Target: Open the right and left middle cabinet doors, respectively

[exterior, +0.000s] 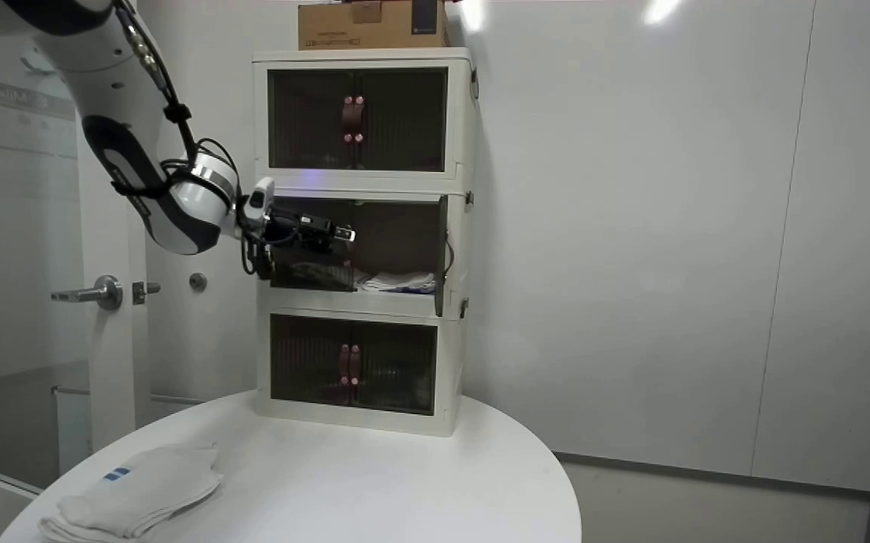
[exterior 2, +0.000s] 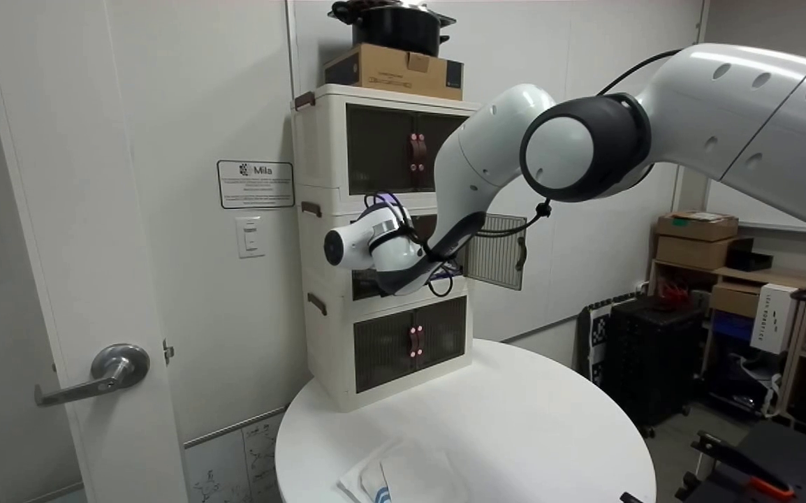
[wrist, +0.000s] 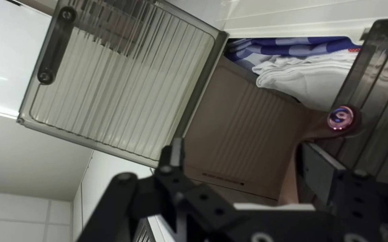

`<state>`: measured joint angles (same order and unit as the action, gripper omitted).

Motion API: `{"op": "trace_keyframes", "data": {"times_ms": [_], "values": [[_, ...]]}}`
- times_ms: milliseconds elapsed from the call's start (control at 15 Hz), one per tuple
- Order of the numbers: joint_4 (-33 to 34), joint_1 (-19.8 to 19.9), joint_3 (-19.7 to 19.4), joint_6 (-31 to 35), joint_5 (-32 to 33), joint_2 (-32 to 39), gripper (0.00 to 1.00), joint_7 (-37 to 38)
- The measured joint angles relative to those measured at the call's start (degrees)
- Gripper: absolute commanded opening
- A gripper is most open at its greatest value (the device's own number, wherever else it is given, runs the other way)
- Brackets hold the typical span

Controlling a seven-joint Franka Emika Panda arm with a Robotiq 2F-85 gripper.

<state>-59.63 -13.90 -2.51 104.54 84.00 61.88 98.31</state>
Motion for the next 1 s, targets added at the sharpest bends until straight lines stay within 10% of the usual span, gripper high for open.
{"op": "trace_keyframes", "data": {"times_ms": [267,400,867,933,1000], "values": [[-1.21,0.12,-0.01,3.63,0.12,-0.90,0.23,0.37],[-1.93,0.33,-0.05,5.95,0.32,-1.43,0.60,0.78],[-8.74,2.09,-0.17,11.53,1.17,-6.22,0.99,4.04],[-9.88,2.45,-0.20,12.24,1.37,-6.96,0.60,4.48],[-10.94,2.83,-0.21,12.99,1.71,-7.66,0.64,5.01]]}}
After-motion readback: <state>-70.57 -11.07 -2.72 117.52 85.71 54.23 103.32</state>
